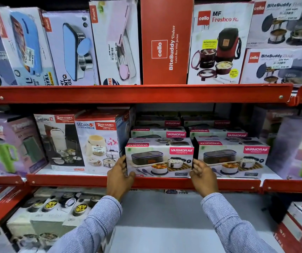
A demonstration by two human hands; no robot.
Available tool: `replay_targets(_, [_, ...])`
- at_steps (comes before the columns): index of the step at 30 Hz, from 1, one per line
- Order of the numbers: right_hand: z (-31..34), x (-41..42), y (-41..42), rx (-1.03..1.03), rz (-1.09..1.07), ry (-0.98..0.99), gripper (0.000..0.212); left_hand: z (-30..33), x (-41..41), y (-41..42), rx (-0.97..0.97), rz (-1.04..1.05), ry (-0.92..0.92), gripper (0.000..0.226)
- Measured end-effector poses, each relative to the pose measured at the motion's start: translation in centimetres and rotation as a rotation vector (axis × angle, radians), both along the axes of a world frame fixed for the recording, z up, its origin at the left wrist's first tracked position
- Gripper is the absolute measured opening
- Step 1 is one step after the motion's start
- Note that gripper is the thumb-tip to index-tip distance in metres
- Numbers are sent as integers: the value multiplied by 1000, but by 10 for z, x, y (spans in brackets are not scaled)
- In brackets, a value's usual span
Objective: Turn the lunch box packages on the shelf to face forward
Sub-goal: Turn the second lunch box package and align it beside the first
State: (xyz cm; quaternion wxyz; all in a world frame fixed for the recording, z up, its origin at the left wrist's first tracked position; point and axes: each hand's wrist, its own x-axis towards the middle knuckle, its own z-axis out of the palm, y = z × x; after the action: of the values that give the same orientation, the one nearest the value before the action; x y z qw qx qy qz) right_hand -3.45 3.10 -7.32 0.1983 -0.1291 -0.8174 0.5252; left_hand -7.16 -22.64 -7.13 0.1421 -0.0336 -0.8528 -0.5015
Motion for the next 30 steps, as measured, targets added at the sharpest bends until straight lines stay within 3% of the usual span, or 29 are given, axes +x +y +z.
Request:
replay_targets(15, [-8,4,2,-22,-2,63,53,-1,8,-4,-49,34,11,68])
replay_targets(20, [-11,18,10,-35,-49,150,46,9,26,8,-9,149,197,48])
replay_targets(25, [-11,43,40,-30,-187,283,34,21,40,55,51,83,395,29])
replay_targets(30, [-7,63,99,-27,-277,364,27,27,65,140,80,-39,402,25])
